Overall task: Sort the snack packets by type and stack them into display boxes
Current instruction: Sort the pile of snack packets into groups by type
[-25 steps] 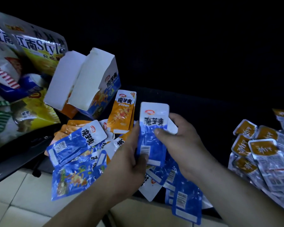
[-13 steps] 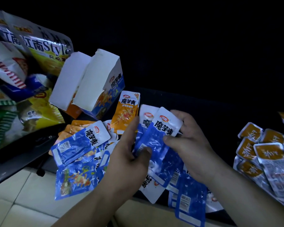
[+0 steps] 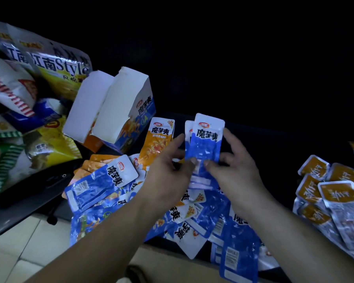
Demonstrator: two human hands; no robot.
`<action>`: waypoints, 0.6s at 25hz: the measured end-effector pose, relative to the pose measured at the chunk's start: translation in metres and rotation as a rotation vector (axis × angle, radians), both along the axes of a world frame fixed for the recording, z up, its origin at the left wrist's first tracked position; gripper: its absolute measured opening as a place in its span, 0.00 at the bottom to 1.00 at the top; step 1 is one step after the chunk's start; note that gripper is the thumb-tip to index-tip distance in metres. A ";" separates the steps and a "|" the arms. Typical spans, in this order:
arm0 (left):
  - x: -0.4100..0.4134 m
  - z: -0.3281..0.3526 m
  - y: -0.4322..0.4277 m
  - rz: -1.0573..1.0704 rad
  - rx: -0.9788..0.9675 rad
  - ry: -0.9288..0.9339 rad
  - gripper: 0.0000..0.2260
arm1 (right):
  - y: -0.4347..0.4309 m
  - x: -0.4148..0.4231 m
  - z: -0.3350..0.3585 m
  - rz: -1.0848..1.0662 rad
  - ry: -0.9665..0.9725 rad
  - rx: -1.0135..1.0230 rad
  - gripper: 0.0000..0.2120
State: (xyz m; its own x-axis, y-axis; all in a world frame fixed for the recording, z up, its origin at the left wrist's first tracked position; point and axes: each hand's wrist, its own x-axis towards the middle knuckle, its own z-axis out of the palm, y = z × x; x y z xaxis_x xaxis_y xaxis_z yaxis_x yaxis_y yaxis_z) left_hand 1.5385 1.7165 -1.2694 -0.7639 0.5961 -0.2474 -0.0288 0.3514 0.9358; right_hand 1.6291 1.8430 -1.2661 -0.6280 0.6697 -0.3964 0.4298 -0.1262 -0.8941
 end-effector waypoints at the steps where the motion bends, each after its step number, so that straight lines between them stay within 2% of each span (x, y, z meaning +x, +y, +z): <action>1: -0.005 -0.002 -0.003 0.036 -0.054 0.075 0.22 | 0.005 -0.007 -0.005 -0.045 -0.017 -0.007 0.39; 3: -0.006 -0.007 -0.017 0.093 -0.131 0.175 0.17 | 0.013 -0.024 -0.012 -0.079 -0.057 -0.002 0.37; 6: 0.002 -0.014 -0.041 0.026 -0.164 0.289 0.14 | 0.013 -0.044 -0.021 -0.047 -0.081 0.089 0.34; 10: 0.010 -0.024 -0.058 -0.075 -0.241 0.536 0.11 | 0.025 -0.032 -0.010 0.154 -0.325 0.517 0.26; 13: 0.037 -0.028 -0.060 -0.209 -0.229 0.619 0.10 | 0.043 0.008 0.006 0.276 -0.271 0.447 0.19; 15: 0.059 -0.030 -0.053 -0.340 -0.239 0.687 0.13 | 0.048 0.044 0.015 0.381 -0.381 0.452 0.15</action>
